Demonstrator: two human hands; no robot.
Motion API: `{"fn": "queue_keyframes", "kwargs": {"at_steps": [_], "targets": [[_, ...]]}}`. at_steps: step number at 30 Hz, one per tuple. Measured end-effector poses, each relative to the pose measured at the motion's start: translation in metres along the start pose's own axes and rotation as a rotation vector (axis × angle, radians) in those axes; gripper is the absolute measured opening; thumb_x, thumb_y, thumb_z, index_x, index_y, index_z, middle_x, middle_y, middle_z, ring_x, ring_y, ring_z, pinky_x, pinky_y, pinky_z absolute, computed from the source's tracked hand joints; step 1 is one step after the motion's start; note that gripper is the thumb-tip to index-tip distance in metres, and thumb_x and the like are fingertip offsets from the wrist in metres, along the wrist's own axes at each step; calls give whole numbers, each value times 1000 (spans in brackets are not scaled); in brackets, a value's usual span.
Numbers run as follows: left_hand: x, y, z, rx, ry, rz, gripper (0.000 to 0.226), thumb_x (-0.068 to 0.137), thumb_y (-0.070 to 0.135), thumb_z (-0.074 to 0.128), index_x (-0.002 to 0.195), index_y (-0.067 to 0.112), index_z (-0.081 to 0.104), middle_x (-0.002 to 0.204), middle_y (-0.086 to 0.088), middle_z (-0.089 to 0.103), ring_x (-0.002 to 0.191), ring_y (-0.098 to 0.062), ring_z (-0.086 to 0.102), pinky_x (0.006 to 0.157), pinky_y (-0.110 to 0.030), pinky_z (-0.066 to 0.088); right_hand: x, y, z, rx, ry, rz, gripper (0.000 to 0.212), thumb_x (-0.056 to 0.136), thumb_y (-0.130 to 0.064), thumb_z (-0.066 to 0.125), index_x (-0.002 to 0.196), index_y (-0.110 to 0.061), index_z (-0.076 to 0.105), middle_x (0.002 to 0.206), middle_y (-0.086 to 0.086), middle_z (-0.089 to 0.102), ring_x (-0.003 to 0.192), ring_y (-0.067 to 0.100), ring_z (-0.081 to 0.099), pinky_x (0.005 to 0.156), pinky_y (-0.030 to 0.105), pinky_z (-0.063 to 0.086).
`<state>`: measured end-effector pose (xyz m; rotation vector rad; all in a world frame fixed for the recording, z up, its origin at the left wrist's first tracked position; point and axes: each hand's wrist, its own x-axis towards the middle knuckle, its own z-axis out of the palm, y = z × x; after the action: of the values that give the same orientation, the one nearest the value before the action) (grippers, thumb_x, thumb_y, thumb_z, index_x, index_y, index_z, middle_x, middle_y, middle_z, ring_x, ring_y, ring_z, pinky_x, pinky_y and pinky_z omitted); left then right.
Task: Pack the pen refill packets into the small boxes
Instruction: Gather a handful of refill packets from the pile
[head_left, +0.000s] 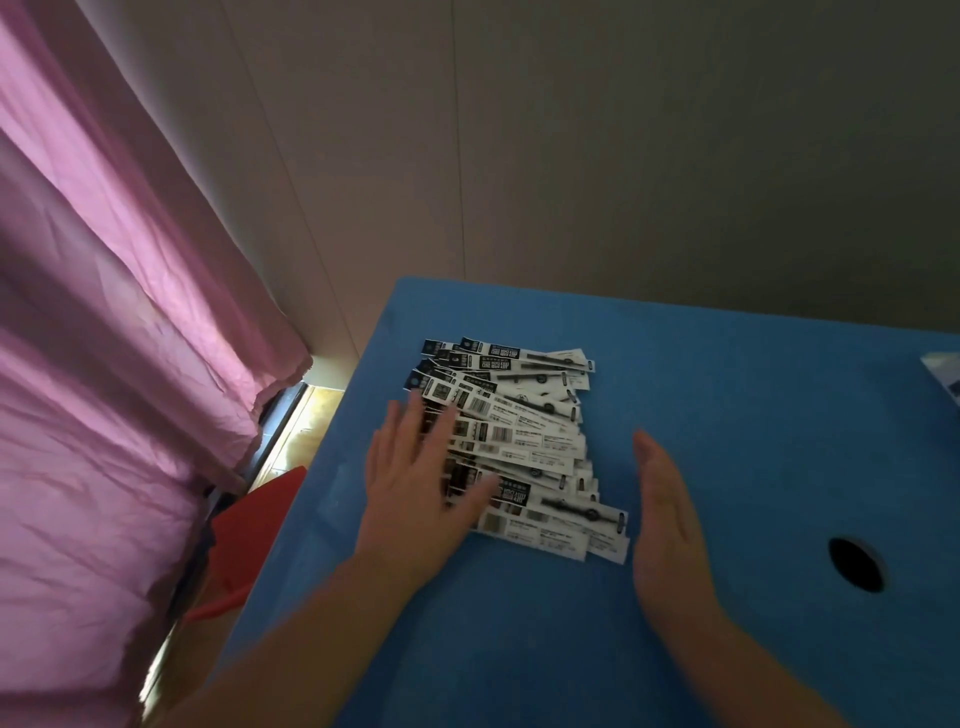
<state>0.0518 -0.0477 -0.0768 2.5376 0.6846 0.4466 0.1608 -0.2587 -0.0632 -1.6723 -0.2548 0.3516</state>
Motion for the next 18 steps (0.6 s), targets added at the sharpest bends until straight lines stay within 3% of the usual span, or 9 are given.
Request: {"fn": "queue_keyframes", "kwargs": {"at_steps": [2,4,9,11,14,18], "targets": [[6,-6,-5,-216,74,-210,93,84,83,22,161,31,15,170,1,-2,156,-16,-7,126,-48,5,-5,0,18,25,47,15,64,96,-57,30,154,-29,36,152,-24,36,120,-36,29,92,-10,24],[11,-7,-5,-287,34,-326,95,83,83,20,161,30,8,170,-1,-3,156,-16,-5,126,-48,7,-5,0,35,75,86,38,53,104,-44,33,154,-26,35,149,-22,38,112,-39,32,87,-11,27],[7,10,8,-253,-33,-204,88,89,77,22,161,30,6,170,1,-6,155,-15,-9,126,-46,6,-9,-14,63,180,18,47,39,109,-25,35,147,-24,39,131,-18,57,105,-25,55,81,-2,43],[6,15,8,-346,-3,-266,88,88,78,23,161,30,10,170,1,-4,155,-11,-10,126,-46,6,-14,-18,64,200,40,59,38,109,-26,35,147,-29,37,132,-21,55,111,-21,54,88,0,44],[10,14,1,-416,34,-314,87,90,77,30,161,29,10,170,0,-4,154,-10,-10,126,-44,4,-3,-17,54,152,137,77,47,109,-36,33,155,-30,31,152,-21,36,134,-12,35,96,-5,28],[40,8,-15,-340,47,-317,72,101,55,43,161,31,11,170,-1,-8,155,-17,-7,125,-44,5,56,-28,46,43,142,54,53,109,-41,31,159,-25,23,165,-13,21,149,2,19,117,20,15]]}}
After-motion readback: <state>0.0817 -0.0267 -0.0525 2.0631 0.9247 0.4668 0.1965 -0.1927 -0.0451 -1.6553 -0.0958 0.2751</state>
